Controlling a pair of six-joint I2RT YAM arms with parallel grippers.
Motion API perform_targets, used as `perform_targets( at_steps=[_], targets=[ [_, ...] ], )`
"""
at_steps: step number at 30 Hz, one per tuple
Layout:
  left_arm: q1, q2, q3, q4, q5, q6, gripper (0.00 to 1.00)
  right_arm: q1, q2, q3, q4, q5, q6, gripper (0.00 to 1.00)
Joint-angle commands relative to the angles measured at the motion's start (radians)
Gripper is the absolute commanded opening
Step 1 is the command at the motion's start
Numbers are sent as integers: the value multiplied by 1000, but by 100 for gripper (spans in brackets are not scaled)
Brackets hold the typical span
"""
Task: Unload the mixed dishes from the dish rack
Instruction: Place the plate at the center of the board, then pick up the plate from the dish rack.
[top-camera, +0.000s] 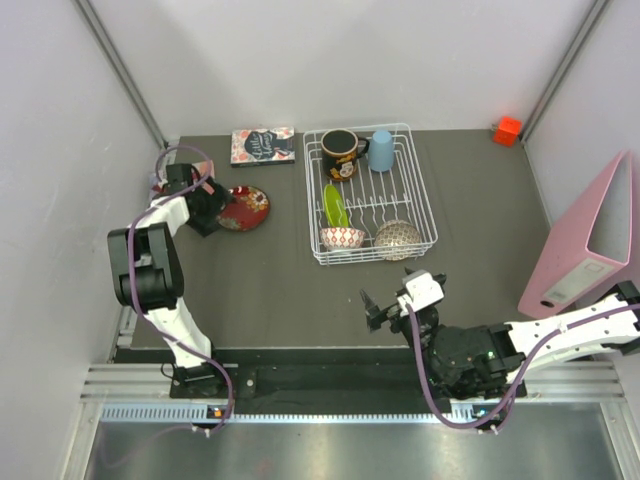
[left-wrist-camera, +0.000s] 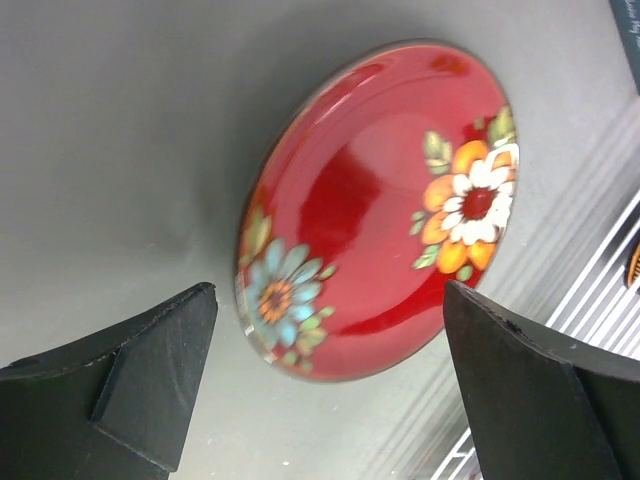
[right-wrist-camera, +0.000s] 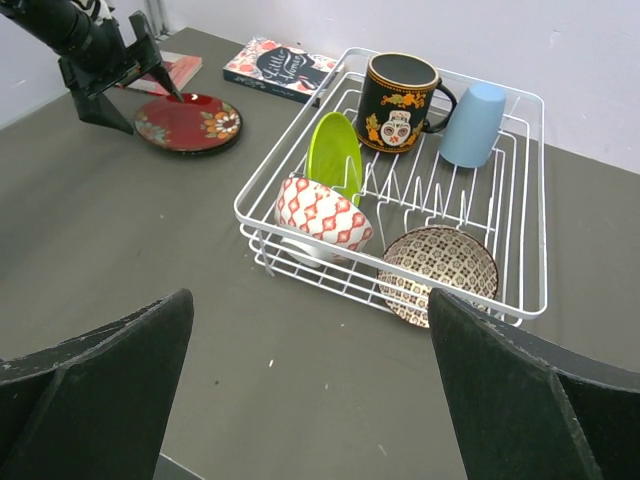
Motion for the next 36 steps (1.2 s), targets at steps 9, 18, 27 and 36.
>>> perform_targets(
  at_steps=[9,18,27,36],
  targets=[
    [-10,-118,36,-79,-110,-3,99,-7,-7,6,8,2,24,100],
    [-98,-418,48,-121,-240,-14,99,-150,1,80,30,-121,-8,99],
    [-494,-550,-12,-164,-394,4,99,-672,328,448,-258,-570,124,100],
    [-511,-759,-155,-194,-400,17,99,-855,716,733,-318,-791,92,89]
  ],
)
